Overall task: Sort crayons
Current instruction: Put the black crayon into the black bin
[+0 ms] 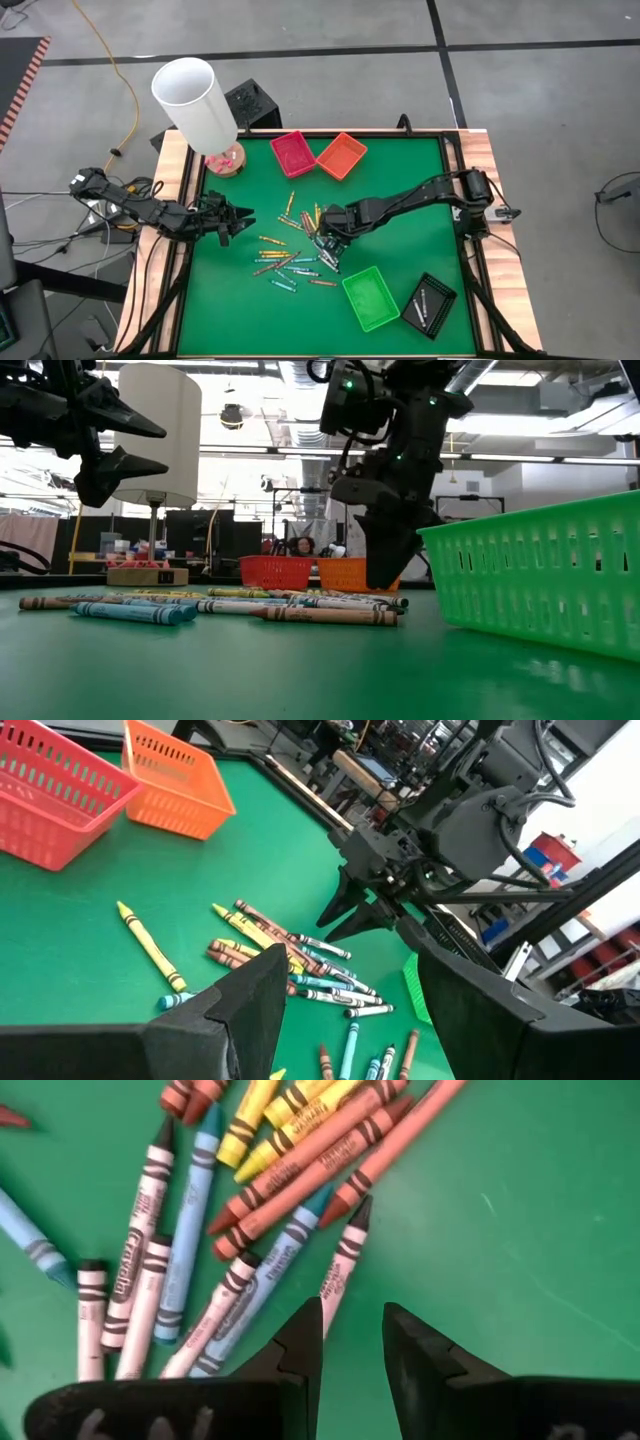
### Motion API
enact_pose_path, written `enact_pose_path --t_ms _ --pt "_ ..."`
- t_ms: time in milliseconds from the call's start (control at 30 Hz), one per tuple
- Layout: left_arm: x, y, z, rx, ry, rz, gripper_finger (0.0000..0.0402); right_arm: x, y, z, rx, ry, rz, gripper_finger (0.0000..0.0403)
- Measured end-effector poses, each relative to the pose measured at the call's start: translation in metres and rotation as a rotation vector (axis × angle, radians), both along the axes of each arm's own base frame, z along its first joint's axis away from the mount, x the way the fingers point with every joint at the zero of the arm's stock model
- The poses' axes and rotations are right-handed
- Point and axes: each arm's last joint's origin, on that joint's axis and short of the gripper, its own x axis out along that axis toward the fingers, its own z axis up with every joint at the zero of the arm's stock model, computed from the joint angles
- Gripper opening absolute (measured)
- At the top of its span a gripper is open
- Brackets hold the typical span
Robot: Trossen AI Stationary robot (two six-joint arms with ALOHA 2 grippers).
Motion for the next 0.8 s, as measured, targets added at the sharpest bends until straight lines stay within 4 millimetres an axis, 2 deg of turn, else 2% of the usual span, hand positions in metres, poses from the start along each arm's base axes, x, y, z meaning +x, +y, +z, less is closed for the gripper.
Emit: enact_pose_path --t_ms 800 --pt "0.0 0.0 -0.0001 0.0 0.001 0.0 0.0215 0.0018 0.0058 0.0008 -0.021 -0.03 0.001 0.0103"
